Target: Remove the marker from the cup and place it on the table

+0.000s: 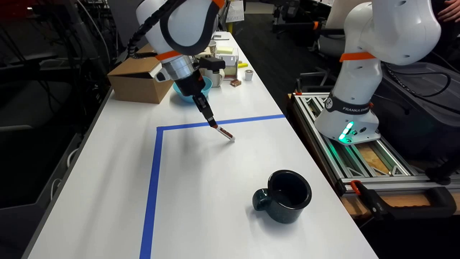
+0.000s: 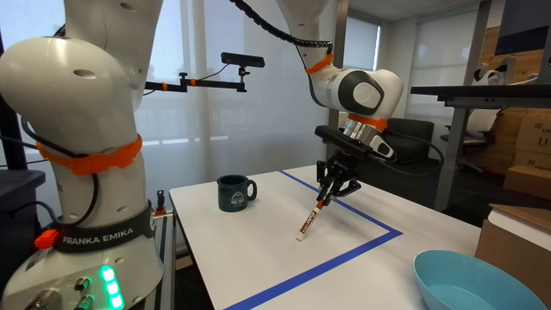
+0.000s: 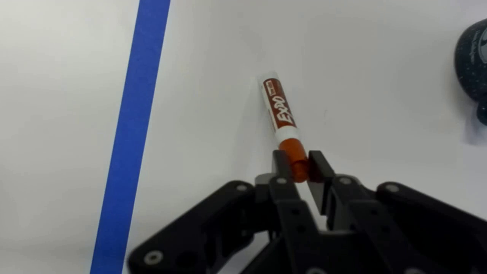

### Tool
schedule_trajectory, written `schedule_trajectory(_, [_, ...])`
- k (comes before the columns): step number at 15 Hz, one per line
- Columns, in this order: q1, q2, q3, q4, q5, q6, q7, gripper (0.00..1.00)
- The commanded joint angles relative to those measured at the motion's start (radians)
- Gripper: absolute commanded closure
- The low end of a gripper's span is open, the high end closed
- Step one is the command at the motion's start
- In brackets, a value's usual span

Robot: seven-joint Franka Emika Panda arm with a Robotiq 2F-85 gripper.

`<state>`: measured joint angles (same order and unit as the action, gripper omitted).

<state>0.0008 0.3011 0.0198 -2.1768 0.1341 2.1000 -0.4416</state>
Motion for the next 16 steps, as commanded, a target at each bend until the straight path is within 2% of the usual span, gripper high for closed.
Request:
schedule_trajectory(1, [-0.014, 0.07, 0.03, 0.074, -0.017, -0.04, -0.003, 0.95])
schedule_trajectory(10, [0.001, 0.15, 0.061, 0.123, -0.088, -0.019, 0.01, 0.95])
schedule_trajectory(11, [0.006, 0.155, 0.061, 0.124, -0.105, -0.018, 0.02, 0.79])
schedule_trajectory(12, [0.005, 0.158, 0.066, 0.124, -0.108, -0.015, 0.016, 0.56])
schedule_trajectory(14, [0.01, 0.159, 0.07, 0.121, -0.126, -0.014, 0.019, 0.53])
schedule_trajectory(16, [0.013, 0.149, 0.077, 0.115, -0.137, -0.017, 0.019, 0.39])
